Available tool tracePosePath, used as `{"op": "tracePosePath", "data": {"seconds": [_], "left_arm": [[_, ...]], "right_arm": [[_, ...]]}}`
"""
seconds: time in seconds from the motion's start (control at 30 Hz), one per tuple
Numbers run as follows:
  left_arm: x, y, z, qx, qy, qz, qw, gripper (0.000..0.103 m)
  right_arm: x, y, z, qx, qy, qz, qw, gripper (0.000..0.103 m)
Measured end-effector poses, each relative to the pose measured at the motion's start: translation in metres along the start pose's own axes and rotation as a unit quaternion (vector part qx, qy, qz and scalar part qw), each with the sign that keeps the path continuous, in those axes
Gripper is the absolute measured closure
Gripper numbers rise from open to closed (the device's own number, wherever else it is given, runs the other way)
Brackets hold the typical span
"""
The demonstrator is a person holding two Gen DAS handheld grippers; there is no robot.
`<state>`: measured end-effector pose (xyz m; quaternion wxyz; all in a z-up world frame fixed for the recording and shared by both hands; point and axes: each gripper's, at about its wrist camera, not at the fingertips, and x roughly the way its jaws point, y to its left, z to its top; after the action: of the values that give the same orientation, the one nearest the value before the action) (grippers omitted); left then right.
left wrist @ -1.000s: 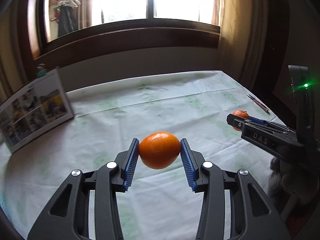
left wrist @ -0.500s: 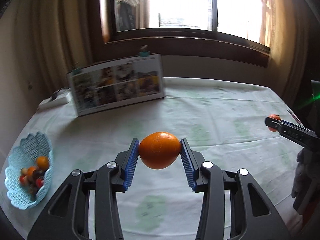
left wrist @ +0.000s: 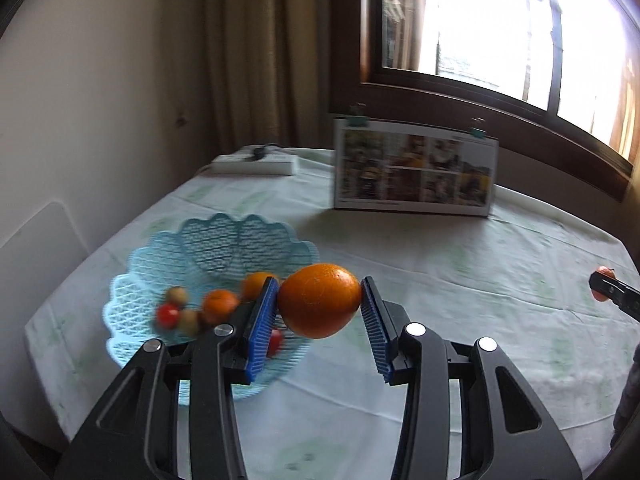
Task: Organize fruits
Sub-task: 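Carry the orange into the basket and open the left tool while the right tool carries its orange, then lower the orange into the basket and open the right tool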
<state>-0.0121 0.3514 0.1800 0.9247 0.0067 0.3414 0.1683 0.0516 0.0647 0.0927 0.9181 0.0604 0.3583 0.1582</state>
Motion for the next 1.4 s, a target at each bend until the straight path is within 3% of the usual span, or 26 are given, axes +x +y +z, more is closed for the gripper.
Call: {"op": "tracePosePath", "data": {"seconds": [0.17,0.4,0.47,0.53,0.6,1.1,1.4], "left_arm": [[0.001,0.05,-0.002,-0.027,0.004,0.036,0.999,0.059],[0.012,0.089,-0.01,-0.052,0.02,0.054,0.997,0.059],[0.014,0.098,-0.011,-0.059,0.021,0.058,0.9963,0.048],[0.011,0.105,-0.011,-0.067,0.011,0.066,0.9955,0.025],[0.007,0.112,-0.011,-0.069,-0.005,0.078,0.9946,0.021],[-0.006,0.157,-0.021,-0.094,-0.012,0.123,0.9878,0.018],[-0.008,0.162,-0.026,-0.1,-0.009,0.129,0.9866,0.011]], "right_arm": [[0.01,0.046,0.002,-0.023,0.006,0.031,0.999,0.063],[0.026,0.103,0.002,-0.055,0.02,0.066,0.996,0.063],[0.03,0.117,0.002,-0.064,0.023,0.074,0.995,0.063],[0.034,0.134,0.001,-0.074,0.026,0.084,0.993,0.063],[0.036,0.15,0.0,-0.085,0.028,0.094,0.991,0.063],[0.049,0.264,-0.019,-0.161,0.052,0.187,0.968,0.063],[0.064,0.297,-0.035,-0.178,0.076,0.212,0.958,0.063]]}}
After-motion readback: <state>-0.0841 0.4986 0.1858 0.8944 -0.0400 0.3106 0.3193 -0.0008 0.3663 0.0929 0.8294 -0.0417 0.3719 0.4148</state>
